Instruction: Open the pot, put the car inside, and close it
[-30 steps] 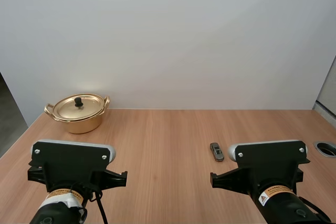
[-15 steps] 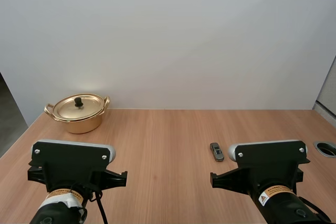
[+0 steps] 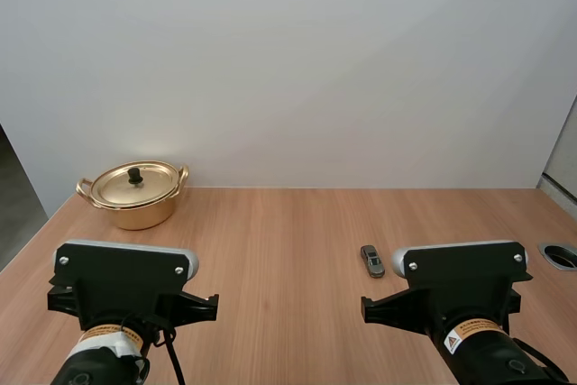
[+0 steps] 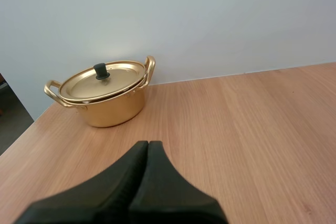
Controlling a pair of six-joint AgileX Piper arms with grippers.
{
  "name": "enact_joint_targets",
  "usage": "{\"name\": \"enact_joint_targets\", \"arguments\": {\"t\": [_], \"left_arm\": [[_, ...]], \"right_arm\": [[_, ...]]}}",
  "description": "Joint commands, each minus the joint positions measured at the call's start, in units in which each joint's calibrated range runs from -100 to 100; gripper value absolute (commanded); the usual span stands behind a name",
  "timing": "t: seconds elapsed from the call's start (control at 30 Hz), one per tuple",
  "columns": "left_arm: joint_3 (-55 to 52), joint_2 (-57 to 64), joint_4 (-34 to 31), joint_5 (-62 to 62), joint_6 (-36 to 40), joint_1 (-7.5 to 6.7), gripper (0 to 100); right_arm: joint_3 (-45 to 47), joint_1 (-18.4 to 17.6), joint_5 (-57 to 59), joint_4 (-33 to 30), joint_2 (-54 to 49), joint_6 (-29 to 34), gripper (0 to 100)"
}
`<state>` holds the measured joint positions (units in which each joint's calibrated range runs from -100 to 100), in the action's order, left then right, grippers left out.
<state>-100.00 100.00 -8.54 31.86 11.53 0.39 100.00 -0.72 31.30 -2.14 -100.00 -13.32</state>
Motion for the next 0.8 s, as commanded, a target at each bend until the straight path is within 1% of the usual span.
{"name": "enact_joint_targets", "arguments": {"t": [0.0, 0.57, 0.63, 0.67, 0.7, 0.73, 0.77], "left_arm": [[0.0, 0.0, 0.1, 0.1, 0.0, 0.00, 0], [0.0, 0.0, 0.5, -1.2, -0.3, 0.00, 0], [0.0, 0.0, -3.2, -6.2, -3.2, 0.00, 0], [0.1, 0.0, -8.1, -11.7, -6.3, 0.00, 0], [1.1, 0.0, -10.5, -13.9, -7.4, 0.00, 0], [2.8, 0.0, -15.6, -17.1, -9.0, 0.00, 0], [5.1, 0.0, -19.0, -16.8, -9.5, 0.00, 0]], "right_arm": [[0.0, 0.0, -0.1, 0.0, 0.0, -0.1, 0], [0.0, 0.0, -0.1, 0.1, 0.0, -0.1, 0], [0.0, 0.0, -0.1, 0.1, 0.0, -0.1, 0], [0.0, 0.0, -0.2, 0.6, 0.0, 0.3, 0], [0.0, 0.0, -0.7, 0.6, 0.0, 0.3, 0], [0.0, 0.0, -1.4, 0.4, 0.0, 0.3, 0], [0.0, 0.0, -2.2, 0.0, 0.0, 0.3, 0]]}}
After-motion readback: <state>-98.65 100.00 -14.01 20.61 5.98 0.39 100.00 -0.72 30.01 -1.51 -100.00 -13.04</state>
